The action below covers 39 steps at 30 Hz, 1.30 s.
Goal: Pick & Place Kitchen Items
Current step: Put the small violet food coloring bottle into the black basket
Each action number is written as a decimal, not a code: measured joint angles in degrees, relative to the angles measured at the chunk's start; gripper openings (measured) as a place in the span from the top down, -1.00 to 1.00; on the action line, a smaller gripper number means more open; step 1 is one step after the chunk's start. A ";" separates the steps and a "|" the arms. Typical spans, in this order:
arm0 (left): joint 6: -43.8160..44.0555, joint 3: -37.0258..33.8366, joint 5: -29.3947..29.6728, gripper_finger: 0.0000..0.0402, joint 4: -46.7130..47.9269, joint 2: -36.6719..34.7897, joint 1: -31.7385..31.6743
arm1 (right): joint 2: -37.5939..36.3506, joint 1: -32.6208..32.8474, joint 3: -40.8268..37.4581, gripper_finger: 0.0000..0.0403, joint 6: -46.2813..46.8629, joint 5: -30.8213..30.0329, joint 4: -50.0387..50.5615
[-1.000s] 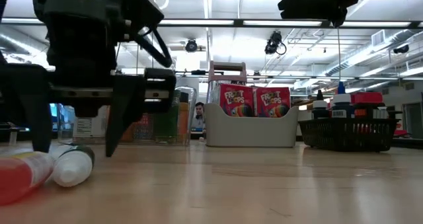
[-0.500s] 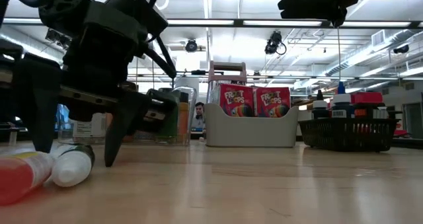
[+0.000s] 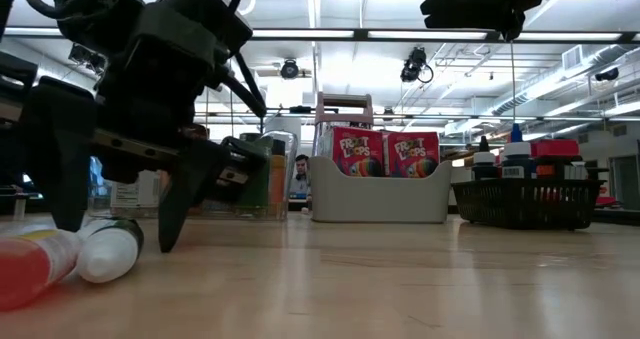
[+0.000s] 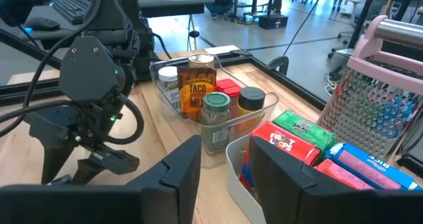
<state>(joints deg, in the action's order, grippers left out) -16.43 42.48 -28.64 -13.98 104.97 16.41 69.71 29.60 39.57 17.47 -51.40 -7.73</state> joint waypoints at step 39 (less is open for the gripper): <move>-16.97 9.71 30.29 0.54 -9.86 0.26 -6.55 | 0.00 -0.17 0.00 0.32 -3.02 -0.11 0.26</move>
<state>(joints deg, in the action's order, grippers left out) -33.40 52.19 1.65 -23.84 105.23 9.86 69.71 29.43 39.57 14.46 -51.51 -7.47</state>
